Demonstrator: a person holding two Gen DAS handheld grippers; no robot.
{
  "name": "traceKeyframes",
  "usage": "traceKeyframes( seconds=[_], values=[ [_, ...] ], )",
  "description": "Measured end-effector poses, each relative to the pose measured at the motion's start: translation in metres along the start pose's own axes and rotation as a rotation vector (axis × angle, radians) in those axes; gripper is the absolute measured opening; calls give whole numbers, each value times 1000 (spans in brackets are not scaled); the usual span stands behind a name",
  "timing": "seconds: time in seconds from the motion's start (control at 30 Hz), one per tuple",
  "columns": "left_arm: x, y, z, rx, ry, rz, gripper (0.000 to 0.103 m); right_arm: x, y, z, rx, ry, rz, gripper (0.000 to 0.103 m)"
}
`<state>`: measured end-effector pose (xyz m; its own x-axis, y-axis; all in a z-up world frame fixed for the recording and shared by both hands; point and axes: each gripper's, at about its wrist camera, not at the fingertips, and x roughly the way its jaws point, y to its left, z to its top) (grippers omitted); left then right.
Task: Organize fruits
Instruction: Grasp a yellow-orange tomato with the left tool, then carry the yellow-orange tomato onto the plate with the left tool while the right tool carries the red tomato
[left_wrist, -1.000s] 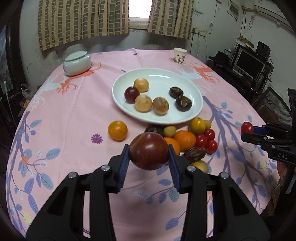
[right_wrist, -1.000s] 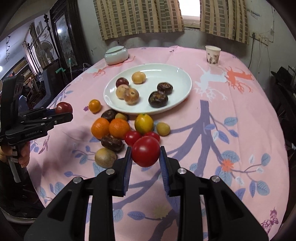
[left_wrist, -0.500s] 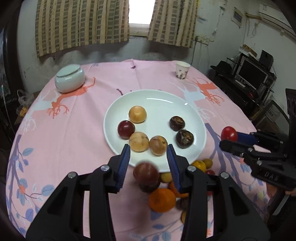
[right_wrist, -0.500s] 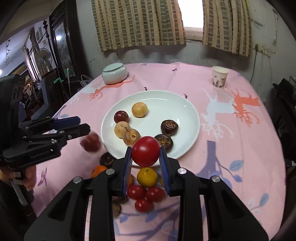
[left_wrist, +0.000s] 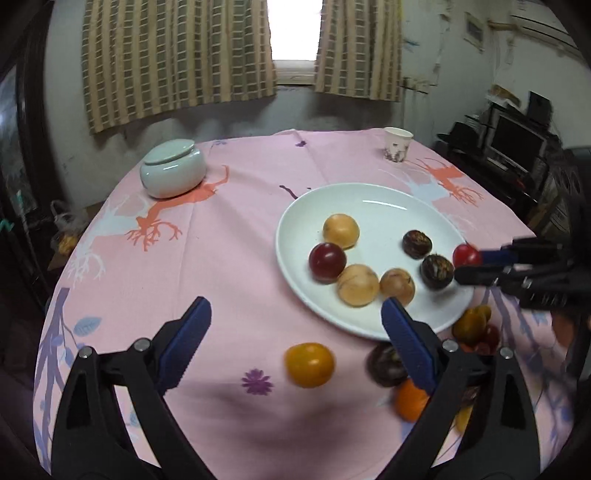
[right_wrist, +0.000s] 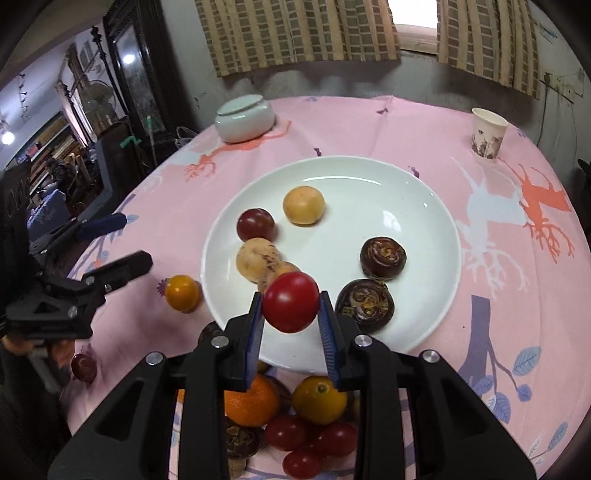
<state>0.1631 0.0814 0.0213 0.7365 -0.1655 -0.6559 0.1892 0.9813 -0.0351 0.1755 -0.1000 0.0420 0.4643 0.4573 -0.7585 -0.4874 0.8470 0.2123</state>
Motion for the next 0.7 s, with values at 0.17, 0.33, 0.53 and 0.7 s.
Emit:
traceKeyframes(
  seconds=[0.17, 0.33, 0.53, 0.7],
  values=[
    [15, 10, -11, 0, 64, -56, 92, -8, 15, -4, -43, 6, -15, 29],
    [28, -2, -20, 75, 135, -3, 91, -20, 24, -5, -55, -19, -22, 29],
    [55, 0, -32, 22, 259, -61, 52, -28, 29, -10, -61, -21, -34, 29],
    [60, -12, -33, 69, 243, -31, 44, -38, 26, -18, -42, -33, -31, 29]
  ],
)
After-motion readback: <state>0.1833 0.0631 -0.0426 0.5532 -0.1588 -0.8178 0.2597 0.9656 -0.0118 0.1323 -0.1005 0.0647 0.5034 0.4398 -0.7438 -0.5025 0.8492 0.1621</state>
